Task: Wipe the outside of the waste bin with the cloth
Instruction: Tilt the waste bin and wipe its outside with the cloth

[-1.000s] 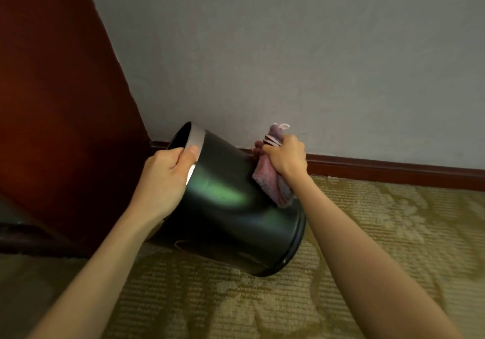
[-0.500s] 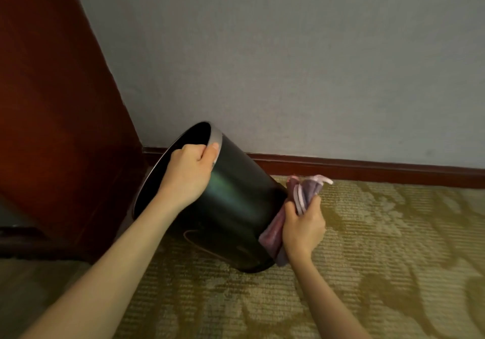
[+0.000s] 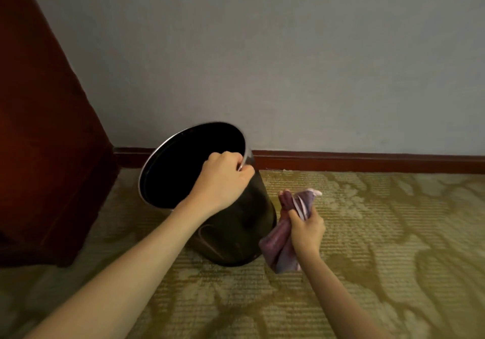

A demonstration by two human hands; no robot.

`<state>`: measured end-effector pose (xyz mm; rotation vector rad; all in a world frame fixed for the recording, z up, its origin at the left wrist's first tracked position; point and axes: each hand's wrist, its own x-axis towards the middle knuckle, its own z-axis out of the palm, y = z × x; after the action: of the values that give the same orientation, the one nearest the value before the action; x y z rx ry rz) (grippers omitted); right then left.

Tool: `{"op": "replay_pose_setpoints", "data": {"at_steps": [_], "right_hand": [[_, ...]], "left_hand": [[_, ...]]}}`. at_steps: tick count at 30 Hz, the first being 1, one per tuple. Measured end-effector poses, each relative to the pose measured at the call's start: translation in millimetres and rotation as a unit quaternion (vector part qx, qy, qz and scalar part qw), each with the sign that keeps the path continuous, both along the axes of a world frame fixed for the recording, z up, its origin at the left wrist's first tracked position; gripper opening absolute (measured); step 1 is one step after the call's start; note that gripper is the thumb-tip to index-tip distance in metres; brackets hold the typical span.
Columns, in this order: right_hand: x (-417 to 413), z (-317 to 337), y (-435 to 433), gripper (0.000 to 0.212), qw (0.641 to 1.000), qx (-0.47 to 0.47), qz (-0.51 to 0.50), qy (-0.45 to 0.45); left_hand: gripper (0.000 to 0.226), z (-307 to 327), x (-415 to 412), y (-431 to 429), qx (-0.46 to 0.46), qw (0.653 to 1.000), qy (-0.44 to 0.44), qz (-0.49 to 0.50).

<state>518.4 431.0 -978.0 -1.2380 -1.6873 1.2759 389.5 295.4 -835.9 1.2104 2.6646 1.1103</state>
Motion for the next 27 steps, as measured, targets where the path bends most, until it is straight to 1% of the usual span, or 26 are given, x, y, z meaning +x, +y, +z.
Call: {"op": "replay_pose_setpoints", "data": {"at_steps": [3,5,6,8,9,11,12,14,16,18,21,24,27], "right_hand": [[15,0,14,0.01,1.0,0.005,-0.012,0.002],[24,2,22,0.008,1.0,0.019,-0.023,-0.006],[29,3,26,0.009,0.999,0.022,-0.028,-0.01],[38,4,31,0.01,0.999,0.023,-0.036,-0.009],[43,4,34,0.011,0.999,0.02,-0.04,-0.009],[51,3,37,0.012,0.999,0.008,-0.05,-0.004],[53,2,37,0.012,0.998,0.001,-0.056,0.004],[53,3,34,0.009,0.997,-0.01,-0.072,0.022],[50,4,27,0.007,0.996,-0.018,-0.08,0.035],[47,1,20,0.005,0.996,-0.025,-0.072,0.036],[42,-5,11,0.008,0.997,-0.041,-0.058,0.031],[40,-5,0,0.004,0.997,-0.051,-0.048,0.03],[40,-2,-11,0.014,0.998,-0.036,-0.041,0.034]], "left_hand": [[0.026,-10,15,16,-0.053,0.996,0.005,-0.078],[0.026,-19,29,28,-0.094,0.984,-0.01,-0.148],[0.027,-24,37,35,-0.118,0.978,0.001,-0.17],[0.026,-31,48,47,-0.162,0.968,0.069,-0.176],[0.025,-33,50,50,-0.169,0.967,0.095,-0.165],[0.025,-34,50,48,-0.157,0.969,0.104,-0.157],[0.026,-34,49,43,-0.148,0.969,0.113,-0.163],[0.029,-33,47,27,-0.135,0.96,0.161,-0.186],[0.034,-32,43,7,-0.118,0.945,0.213,-0.219],[0.034,-31,33,-16,-0.105,0.921,0.278,-0.252],[0.029,-30,10,-48,-0.127,0.888,0.351,-0.269],[0.031,-27,-16,-74,-0.166,0.877,0.368,-0.261],[0.034,-25,-34,-91,-0.192,0.872,0.37,-0.255]]}}
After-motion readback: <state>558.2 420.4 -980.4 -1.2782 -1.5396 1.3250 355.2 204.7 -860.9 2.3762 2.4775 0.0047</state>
